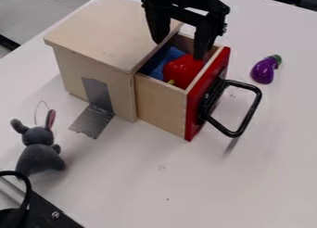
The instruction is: Close the drawer
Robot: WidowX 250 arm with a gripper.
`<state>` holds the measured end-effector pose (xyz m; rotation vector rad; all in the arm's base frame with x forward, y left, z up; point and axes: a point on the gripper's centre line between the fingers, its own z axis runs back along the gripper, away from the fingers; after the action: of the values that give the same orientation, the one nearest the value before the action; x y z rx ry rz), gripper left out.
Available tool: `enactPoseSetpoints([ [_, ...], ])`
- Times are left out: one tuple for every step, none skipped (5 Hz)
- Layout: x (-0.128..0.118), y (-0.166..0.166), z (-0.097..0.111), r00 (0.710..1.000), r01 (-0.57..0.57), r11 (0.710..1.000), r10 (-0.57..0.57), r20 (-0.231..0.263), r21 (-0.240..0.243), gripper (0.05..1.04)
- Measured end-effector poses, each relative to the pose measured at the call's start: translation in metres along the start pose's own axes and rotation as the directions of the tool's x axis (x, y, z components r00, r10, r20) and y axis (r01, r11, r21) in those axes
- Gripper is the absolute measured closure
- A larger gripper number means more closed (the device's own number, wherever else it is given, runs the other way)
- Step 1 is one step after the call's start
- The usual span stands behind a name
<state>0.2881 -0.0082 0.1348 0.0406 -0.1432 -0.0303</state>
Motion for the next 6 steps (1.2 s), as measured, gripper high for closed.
enactPoseSetpoints([
  [-0.003,0.000,-0.007,1.000,0.001,1.000,-0.001,-0.029,-0.001,0.084],
  [0.005,-0.031,-0.004,0.997,0.076,0.997,-0.076,-0.010,-0.027,0.083],
  [0.013,-0.075,0.004,0.986,0.169,0.983,-0.167,0.026,-0.075,0.083],
  [0.018,-0.114,-0.002,0.978,0.206,0.973,-0.204,0.032,-0.102,0.083],
  [0.021,-0.138,-0.025,0.981,0.189,0.977,-0.192,-0.018,-0.101,0.083],
  [0.020,-0.140,-0.049,0.984,0.160,0.984,-0.165,-0.063,-0.076,0.083],
])
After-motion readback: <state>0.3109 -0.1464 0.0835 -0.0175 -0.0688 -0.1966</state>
